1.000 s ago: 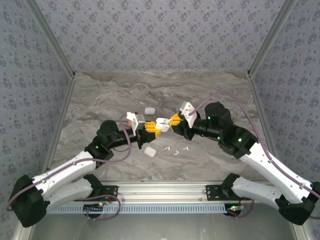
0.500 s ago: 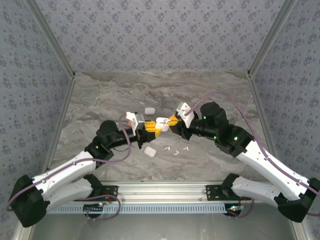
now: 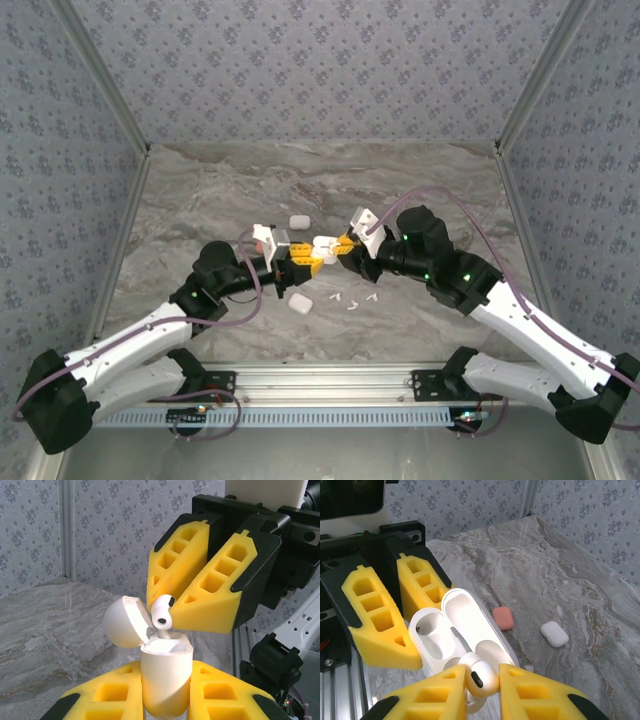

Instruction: Insert the wireless bluetooth earbuds into the charging case

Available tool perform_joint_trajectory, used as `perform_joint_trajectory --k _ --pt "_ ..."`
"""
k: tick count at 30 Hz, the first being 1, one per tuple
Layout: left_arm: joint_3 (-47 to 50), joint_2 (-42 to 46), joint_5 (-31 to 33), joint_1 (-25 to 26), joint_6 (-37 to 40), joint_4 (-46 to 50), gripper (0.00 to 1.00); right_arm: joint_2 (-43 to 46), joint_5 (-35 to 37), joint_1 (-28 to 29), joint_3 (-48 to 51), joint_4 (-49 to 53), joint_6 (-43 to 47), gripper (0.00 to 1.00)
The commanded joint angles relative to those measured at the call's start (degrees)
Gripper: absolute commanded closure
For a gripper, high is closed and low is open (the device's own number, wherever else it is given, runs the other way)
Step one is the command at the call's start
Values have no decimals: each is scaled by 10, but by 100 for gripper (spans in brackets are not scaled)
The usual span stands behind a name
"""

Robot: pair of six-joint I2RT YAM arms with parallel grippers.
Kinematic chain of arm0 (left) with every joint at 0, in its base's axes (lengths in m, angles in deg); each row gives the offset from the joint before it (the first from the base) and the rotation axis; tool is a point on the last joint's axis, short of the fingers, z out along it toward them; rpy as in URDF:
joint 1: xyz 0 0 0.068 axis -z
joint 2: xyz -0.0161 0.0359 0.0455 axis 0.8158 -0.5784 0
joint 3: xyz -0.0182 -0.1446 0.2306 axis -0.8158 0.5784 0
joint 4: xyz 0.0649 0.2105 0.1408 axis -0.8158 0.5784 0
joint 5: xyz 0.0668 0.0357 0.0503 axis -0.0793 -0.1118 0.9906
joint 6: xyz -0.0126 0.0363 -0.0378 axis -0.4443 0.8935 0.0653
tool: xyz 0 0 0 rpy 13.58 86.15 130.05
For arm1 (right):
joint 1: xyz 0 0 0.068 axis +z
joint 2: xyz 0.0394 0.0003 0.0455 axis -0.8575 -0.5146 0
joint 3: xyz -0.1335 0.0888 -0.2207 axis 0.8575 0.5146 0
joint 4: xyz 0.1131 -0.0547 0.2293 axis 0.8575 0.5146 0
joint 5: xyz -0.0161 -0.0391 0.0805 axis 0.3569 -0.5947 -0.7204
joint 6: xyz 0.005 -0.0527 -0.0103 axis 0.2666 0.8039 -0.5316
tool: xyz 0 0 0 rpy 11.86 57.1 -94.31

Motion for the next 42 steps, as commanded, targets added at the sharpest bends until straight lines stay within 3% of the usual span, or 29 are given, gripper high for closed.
perform_joint_trajectory --k 1,10,16,21,28,35,42 --pt "-25 10 -9 4 -5 -32 100 11 -24 -1 8 -5 2 77" --pt "-23 11 -10 4 -5 -40 100 22 -105 -37 24 -2 -32 70" --pt "-23 10 -10 5 -1 -38 100 31 -135 -61 4 -8 -55 47" --pt "-23 15 18 5 13 -10 100 56 -106 -104 2 -2 -110 36" --pt "-5 43 73 4 37 21 100 63 36 -147 54 83 -252 37" --pt "7 71 88 4 44 45 100 19 100 -157 153 117 -358 39" --pt "12 83 91 4 43 49 100 -76 90 -160 217 73 -404 45"
